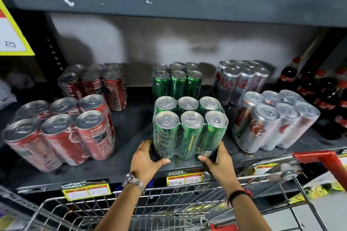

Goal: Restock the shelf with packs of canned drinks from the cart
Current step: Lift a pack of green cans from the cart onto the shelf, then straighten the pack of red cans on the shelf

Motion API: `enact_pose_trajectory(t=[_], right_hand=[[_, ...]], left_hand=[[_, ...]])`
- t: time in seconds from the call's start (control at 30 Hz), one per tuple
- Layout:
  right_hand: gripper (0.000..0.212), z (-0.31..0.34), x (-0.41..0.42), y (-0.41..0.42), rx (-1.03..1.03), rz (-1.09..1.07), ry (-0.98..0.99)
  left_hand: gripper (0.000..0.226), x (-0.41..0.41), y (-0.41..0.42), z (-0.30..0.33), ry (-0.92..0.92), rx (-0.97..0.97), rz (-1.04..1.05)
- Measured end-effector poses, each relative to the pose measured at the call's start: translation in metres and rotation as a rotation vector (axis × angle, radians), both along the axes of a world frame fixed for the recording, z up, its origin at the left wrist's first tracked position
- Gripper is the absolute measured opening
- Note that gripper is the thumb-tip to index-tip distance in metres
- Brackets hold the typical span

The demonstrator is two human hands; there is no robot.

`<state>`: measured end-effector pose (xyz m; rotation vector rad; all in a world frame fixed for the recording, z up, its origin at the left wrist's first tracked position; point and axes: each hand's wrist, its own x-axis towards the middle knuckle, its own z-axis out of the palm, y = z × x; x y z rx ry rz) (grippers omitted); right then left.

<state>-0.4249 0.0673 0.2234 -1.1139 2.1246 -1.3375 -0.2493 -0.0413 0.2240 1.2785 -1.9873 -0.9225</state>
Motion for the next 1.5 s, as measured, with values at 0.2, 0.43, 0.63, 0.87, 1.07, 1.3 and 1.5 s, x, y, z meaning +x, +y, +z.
enact_pose_trajectory(t=[0.2, 0.43, 0.63, 0.87, 1.07, 1.3, 1.5], right_hand=[[0.081, 0.018, 0.019, 0.014, -0.059, -0.149, -0.132], [0.016, 0.021, 0.156, -0.004, -0.261, 0.057, 0.181], [0.089, 0.010, 0.197, -0.095, 0.074, 0.333, -0.039], [0.057, 0.004, 0.215, -0.132, 0.024, 0.219, -0.035], [0.051, -0.001, 0.218, -0.114, 0.010, 0.180, -0.001], [0.072, 0.001, 0.218, -0.108, 0.043, 0.181, 0.000], [0.056, 0.001, 0.217, -0.109, 0.029, 0.163, -0.027]], left_hand=[[0.076, 0.014, 0.010, 0.002, 0.023, 0.019, -0.069], [0.049, 0.130, 0.015, 0.005, 0.223, -0.382, 0.439], [0.091, 0.187, -0.032, 0.006, 0.033, -0.048, 0.552], [0.056, 0.209, -0.068, 0.013, -0.104, 0.066, 0.485], [0.060, 0.220, -0.062, 0.009, -0.094, 0.033, 0.410], [0.072, 0.226, -0.068, 0.017, -0.184, 0.069, 0.201], [0.067, 0.227, -0.067, 0.013, -0.120, 0.072, 0.224]])
